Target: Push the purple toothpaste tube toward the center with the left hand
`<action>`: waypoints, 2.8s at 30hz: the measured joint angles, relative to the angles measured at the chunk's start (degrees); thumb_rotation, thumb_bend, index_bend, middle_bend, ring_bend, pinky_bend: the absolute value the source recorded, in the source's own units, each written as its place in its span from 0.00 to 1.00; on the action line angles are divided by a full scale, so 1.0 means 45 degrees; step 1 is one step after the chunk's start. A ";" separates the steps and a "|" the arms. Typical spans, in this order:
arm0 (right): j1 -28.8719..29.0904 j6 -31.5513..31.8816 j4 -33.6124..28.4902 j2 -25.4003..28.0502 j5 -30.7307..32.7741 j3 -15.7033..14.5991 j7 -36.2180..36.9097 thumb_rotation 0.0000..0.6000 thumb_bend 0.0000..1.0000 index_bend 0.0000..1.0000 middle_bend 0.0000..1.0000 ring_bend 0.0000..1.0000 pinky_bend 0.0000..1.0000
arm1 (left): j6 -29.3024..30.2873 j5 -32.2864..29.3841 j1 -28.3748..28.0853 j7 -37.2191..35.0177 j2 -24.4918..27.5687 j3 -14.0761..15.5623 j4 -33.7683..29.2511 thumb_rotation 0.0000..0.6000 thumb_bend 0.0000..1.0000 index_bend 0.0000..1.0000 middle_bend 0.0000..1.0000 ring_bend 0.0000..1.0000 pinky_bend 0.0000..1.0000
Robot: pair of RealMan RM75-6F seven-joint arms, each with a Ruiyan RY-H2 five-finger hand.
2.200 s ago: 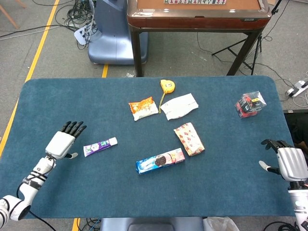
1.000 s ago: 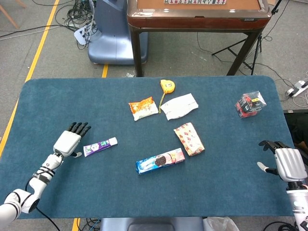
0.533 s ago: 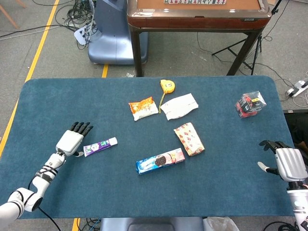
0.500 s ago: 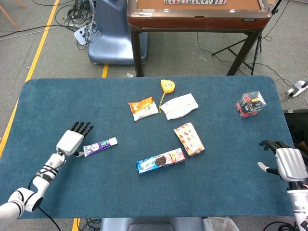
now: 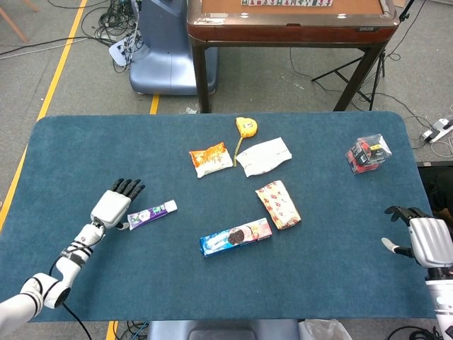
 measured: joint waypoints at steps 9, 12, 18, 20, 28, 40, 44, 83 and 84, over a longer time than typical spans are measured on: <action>-0.0052 0.0100 -0.0002 0.0081 -0.0049 0.0006 0.0164 1.00 0.13 0.38 0.46 0.38 0.56 | -0.0066 -0.0218 -0.0249 0.0367 -0.0095 -0.0245 -0.0313 1.00 0.03 0.00 0.00 0.00 0.03; -0.0071 0.0135 -0.0002 0.0104 -0.0070 0.0003 0.0218 1.00 0.13 0.38 0.46 0.38 0.56 | -0.0131 -0.0395 -0.0318 0.0523 -0.0148 -0.0377 -0.0387 1.00 0.03 0.00 0.00 0.00 0.03; -0.0099 0.0186 -0.0003 0.0141 -0.0092 0.0008 0.0297 1.00 0.13 0.38 0.46 0.38 0.56 | -0.0287 -0.0559 -0.0470 0.0927 -0.0261 -0.0463 -0.0510 1.00 0.03 0.00 0.00 0.00 0.03; -0.0107 0.0198 -0.0005 0.0156 -0.0092 0.0012 0.0326 1.00 0.13 0.38 0.46 0.38 0.56 | -0.0323 -0.0590 -0.0516 0.1004 -0.0314 -0.0471 -0.0541 1.00 0.03 0.00 0.00 0.00 0.03; -0.0127 0.0221 -0.0005 0.0188 -0.0108 0.0015 0.0412 1.00 0.13 0.38 0.46 0.38 0.56 | -0.0399 -0.0679 -0.0658 0.1122 -0.0478 -0.0508 -0.0596 1.00 0.03 0.00 0.00 0.00 0.03; -0.0133 0.0213 -0.0022 0.0202 -0.0133 -0.0002 0.0418 1.00 0.13 0.38 0.46 0.38 0.56 | -0.0559 -0.0772 -0.1025 0.1387 -0.0674 -0.0656 -0.0660 1.00 0.03 0.00 0.00 0.00 0.03; -0.0147 0.0215 -0.0021 0.0220 -0.0107 0.0005 0.0452 1.00 0.13 0.38 0.46 0.38 0.56 | -0.0616 -0.0774 -0.1154 0.1469 -0.0783 -0.0683 -0.0646 1.00 0.03 0.00 0.00 0.00 0.03; -0.0245 0.0266 0.0034 0.0337 -0.0076 0.0009 0.0754 1.00 0.13 0.38 0.46 0.38 0.56 | -0.1346 -0.1441 -0.2351 0.1124 -0.2076 -0.1361 0.0849 1.00 0.03 0.00 0.00 0.00 0.03; -0.0248 0.0271 0.0036 0.0339 -0.0078 0.0011 0.0765 1.00 0.13 0.38 0.46 0.38 0.56 | -0.1345 -0.1432 -0.2386 0.1132 -0.2102 -0.1361 0.0847 1.00 0.03 0.00 0.00 0.00 0.03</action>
